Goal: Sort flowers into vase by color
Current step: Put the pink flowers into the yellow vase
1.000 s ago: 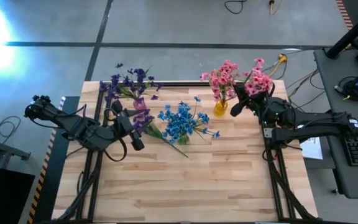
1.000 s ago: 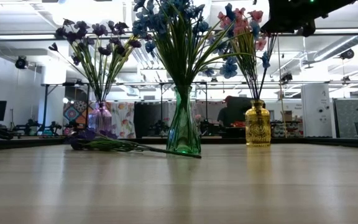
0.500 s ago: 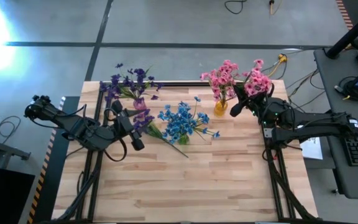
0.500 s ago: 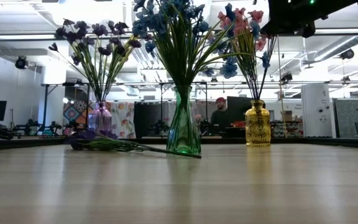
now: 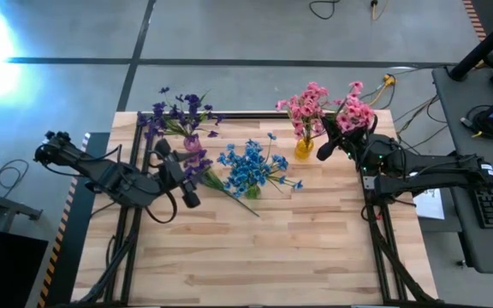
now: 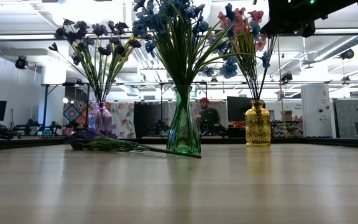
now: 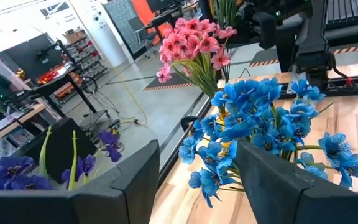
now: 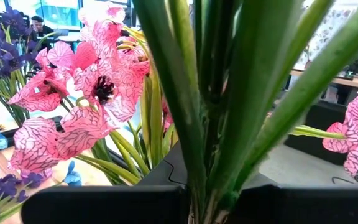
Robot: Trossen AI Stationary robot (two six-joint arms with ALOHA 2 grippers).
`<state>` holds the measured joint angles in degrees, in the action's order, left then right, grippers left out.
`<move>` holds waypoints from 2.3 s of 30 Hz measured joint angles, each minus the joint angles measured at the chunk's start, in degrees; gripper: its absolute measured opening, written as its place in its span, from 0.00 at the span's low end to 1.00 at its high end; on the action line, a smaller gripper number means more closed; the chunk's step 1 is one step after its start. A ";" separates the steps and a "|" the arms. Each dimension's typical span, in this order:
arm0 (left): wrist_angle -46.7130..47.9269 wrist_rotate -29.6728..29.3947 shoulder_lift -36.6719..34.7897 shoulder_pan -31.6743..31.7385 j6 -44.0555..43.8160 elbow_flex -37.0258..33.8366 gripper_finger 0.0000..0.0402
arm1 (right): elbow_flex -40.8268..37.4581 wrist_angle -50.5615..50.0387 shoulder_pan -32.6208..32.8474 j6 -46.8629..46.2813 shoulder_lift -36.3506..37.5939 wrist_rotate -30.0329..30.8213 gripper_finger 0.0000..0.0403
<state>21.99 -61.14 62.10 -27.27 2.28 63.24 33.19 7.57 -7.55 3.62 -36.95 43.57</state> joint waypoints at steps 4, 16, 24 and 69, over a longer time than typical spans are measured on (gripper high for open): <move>0.04 0.02 0.96 0.00 0.12 -0.02 0.49 | 0.00 0.00 0.00 -0.11 0.00 -0.02 0.03; 0.11 0.02 1.30 0.00 1.49 -0.04 0.49 | 0.00 -0.18 0.00 -0.28 0.00 -0.04 0.03; 0.53 0.02 1.30 -0.01 1.73 -0.04 0.49 | 0.18 0.27 0.00 -0.10 -0.02 -0.09 0.03; 1.04 0.02 1.34 -0.02 1.70 -0.04 0.49 | 0.31 -0.44 0.01 -2.30 -3.51 -0.02 0.03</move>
<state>23.03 -61.13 63.44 -27.29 3.99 63.20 33.50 7.14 -7.54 1.32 -40.46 43.55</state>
